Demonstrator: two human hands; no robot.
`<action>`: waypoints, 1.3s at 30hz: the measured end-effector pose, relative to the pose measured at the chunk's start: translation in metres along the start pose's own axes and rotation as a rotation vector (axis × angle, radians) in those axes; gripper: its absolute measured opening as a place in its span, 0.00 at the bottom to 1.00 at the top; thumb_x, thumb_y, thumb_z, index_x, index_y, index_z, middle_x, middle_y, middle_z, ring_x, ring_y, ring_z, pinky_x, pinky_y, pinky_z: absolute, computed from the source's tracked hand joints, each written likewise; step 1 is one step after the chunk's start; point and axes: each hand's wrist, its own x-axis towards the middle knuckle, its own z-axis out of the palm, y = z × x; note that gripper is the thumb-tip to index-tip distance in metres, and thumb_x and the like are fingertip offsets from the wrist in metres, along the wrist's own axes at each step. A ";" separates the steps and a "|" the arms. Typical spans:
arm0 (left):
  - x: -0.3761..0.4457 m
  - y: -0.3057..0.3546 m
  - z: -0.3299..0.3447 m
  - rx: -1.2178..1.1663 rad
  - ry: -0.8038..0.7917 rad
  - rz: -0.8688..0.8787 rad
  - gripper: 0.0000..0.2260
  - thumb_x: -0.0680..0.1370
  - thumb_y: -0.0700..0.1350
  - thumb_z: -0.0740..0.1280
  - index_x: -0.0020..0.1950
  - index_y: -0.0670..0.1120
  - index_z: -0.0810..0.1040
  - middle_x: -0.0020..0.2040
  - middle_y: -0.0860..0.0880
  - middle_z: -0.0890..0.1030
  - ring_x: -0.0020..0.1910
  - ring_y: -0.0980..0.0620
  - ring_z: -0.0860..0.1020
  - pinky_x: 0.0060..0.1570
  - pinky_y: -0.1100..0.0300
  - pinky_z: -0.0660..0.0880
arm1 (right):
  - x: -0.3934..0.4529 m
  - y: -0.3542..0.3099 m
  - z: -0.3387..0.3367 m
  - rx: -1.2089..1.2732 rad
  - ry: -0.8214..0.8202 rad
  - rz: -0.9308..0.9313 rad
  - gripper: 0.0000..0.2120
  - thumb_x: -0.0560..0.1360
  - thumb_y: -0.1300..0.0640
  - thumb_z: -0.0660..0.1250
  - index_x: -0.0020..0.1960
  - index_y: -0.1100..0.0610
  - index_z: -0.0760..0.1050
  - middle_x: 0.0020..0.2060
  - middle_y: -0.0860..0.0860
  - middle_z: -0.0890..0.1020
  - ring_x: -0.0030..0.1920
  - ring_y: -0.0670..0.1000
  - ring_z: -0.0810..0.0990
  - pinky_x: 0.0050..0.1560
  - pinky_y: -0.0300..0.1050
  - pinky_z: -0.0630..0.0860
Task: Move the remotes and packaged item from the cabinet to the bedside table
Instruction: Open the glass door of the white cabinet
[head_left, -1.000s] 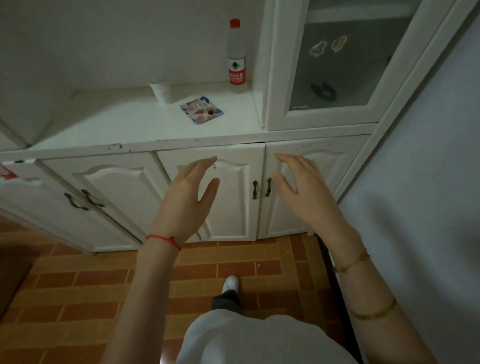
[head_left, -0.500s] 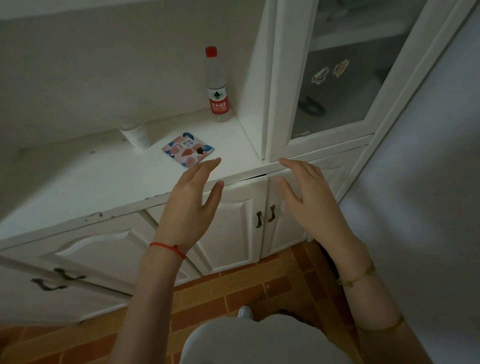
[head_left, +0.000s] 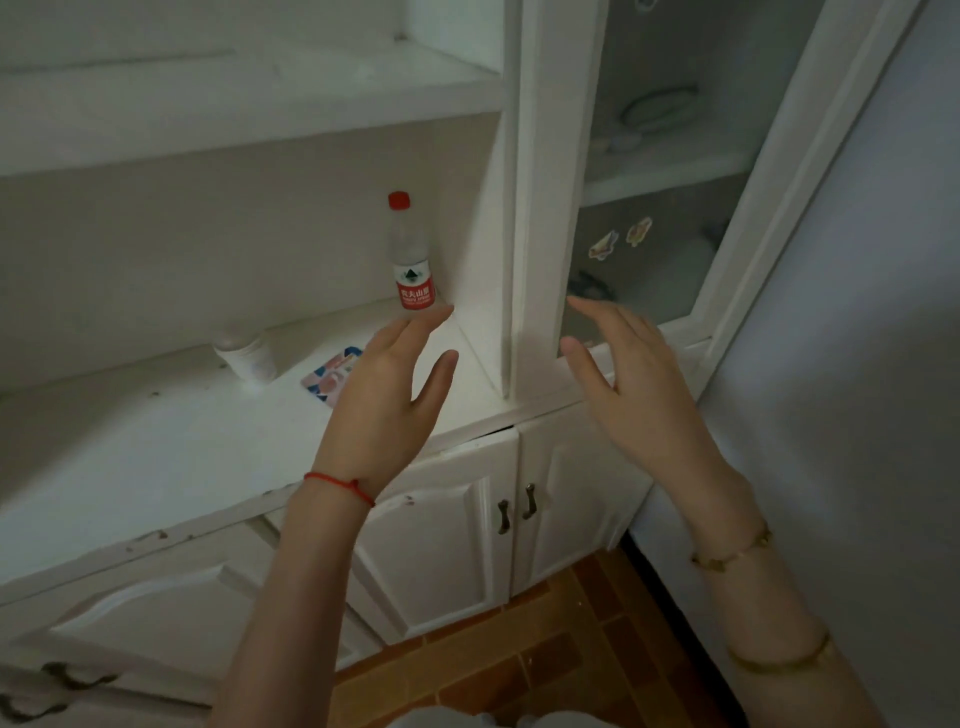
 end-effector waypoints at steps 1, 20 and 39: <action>0.011 0.004 -0.002 -0.003 0.009 0.021 0.18 0.82 0.48 0.61 0.72 0.49 0.70 0.65 0.48 0.77 0.54 0.47 0.80 0.62 0.54 0.74 | 0.011 -0.002 -0.006 -0.011 0.033 -0.023 0.21 0.81 0.51 0.58 0.73 0.55 0.67 0.68 0.50 0.73 0.70 0.49 0.67 0.68 0.42 0.64; 0.182 0.077 -0.050 0.078 0.314 0.360 0.19 0.81 0.46 0.62 0.72 0.45 0.71 0.68 0.47 0.76 0.68 0.50 0.73 0.68 0.62 0.67 | 0.176 -0.064 -0.107 -0.051 0.381 -0.273 0.21 0.82 0.50 0.56 0.72 0.56 0.67 0.69 0.52 0.71 0.71 0.51 0.67 0.72 0.48 0.63; 0.197 0.083 -0.025 0.075 0.343 0.340 0.22 0.80 0.43 0.63 0.74 0.41 0.67 0.65 0.44 0.74 0.64 0.47 0.73 0.65 0.58 0.70 | 0.253 -0.101 -0.110 0.254 0.634 -0.281 0.08 0.74 0.55 0.69 0.48 0.56 0.71 0.45 0.49 0.76 0.38 0.41 0.73 0.41 0.30 0.70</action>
